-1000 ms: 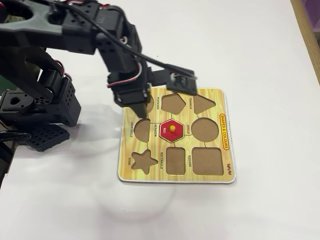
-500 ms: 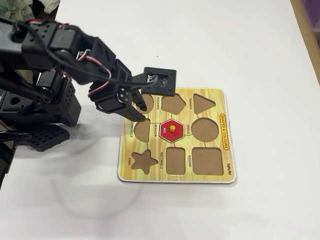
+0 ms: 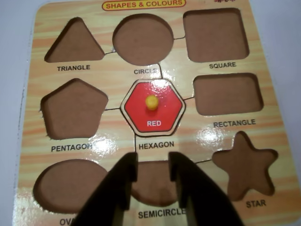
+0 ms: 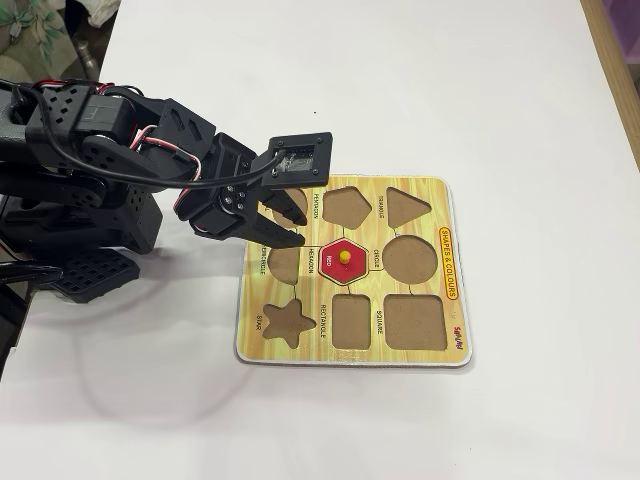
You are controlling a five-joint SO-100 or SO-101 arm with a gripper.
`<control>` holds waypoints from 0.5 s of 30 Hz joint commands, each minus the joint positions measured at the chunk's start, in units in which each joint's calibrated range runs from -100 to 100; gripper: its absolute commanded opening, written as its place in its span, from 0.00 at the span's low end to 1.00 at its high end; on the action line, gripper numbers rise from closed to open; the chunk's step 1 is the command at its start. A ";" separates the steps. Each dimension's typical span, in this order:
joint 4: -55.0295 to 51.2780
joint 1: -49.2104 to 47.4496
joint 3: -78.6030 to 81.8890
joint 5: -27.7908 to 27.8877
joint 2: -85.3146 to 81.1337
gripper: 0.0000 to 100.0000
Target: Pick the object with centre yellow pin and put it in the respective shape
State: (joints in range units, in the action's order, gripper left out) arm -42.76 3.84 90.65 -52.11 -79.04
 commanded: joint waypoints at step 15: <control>-19.38 1.24 8.81 -0.09 -10.33 0.08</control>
State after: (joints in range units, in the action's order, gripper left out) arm -55.78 4.96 98.92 -52.11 -88.49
